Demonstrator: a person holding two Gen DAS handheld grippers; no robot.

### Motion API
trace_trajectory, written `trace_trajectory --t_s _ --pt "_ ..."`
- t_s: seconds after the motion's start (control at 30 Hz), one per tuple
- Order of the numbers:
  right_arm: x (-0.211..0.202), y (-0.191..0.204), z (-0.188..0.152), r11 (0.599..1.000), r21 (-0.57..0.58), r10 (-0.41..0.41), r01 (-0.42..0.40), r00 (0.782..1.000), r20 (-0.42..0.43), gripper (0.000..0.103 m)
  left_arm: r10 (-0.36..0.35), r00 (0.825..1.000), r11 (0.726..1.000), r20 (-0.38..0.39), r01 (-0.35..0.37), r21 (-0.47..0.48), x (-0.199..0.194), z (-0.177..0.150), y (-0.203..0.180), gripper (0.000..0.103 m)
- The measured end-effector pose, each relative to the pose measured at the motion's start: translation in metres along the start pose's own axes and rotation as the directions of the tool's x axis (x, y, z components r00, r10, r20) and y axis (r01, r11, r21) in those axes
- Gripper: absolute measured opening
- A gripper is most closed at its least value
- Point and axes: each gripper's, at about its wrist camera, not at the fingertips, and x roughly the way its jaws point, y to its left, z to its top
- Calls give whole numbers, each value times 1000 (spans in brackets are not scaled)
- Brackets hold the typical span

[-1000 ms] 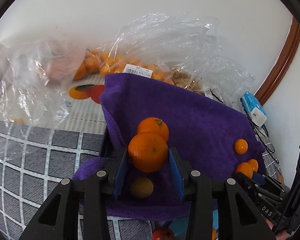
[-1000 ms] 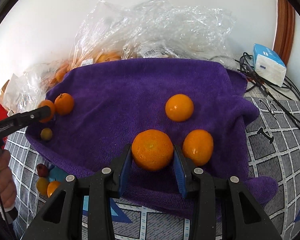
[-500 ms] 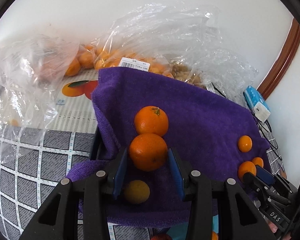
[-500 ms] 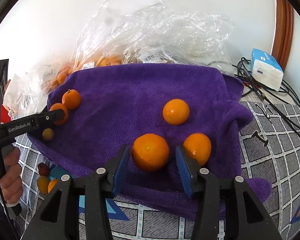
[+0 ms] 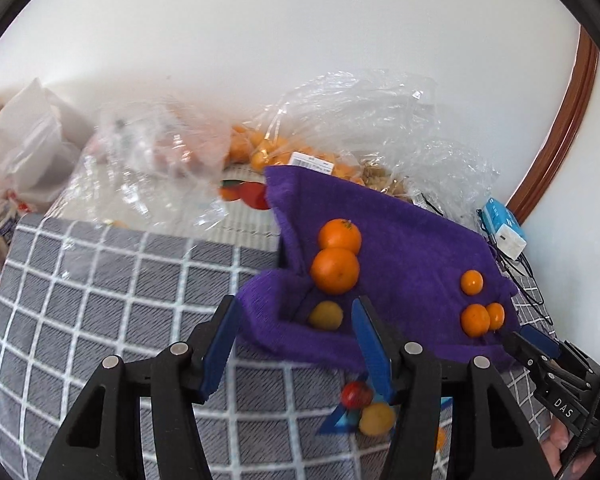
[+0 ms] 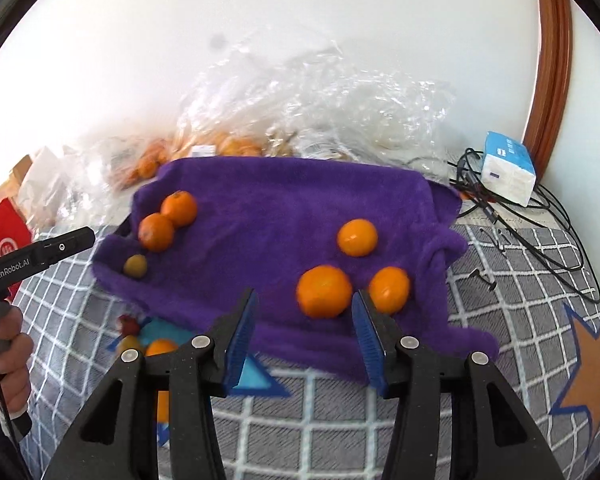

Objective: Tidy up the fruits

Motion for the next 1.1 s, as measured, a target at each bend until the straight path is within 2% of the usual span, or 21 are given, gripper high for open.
trace_trajectory --t_s 0.17,0.3,0.43,0.47,0.57,0.7,0.93,1.0,1.03,1.1 --pt "-6 16 -22 1000 3 8 -8 1000 -18 42 27 1000 999 -4 -27 -21 -16 -32 21 56" --pt "-4 30 -39 999 -10 49 -49 997 -59 42 47 999 998 -19 -48 -49 -21 -60 40 56" --pt "-8 43 -50 994 -29 104 -106 993 -61 45 66 997 995 -43 -69 -65 -20 -79 53 56" --pt "-9 46 -52 992 -32 117 -119 991 -63 48 66 997 995 -43 -69 -69 -20 -81 56 56" --pt "-9 58 -57 988 -54 142 -146 987 -72 48 51 999 996 -17 -52 -74 -25 -82 59 57" --pt "-7 76 -63 978 -99 177 -185 981 -83 48 63 997 996 -33 -65 -61 -23 -84 60 58" --pt "17 93 -70 976 -147 143 -162 981 -133 48 64 998 995 -27 -66 -75 -24 -83 62 58" --pt "22 95 -71 977 -153 126 -146 983 -135 44 61 998 995 -26 -63 -80 -25 -83 63 58" --pt "22 96 -71 978 -156 119 -138 985 -124 38 60 998 995 -26 -62 -83 -25 -83 64 58" --pt "21 97 -70 977 -159 126 -145 984 -123 38 61 998 994 -28 -64 -84 -24 -83 64 58"
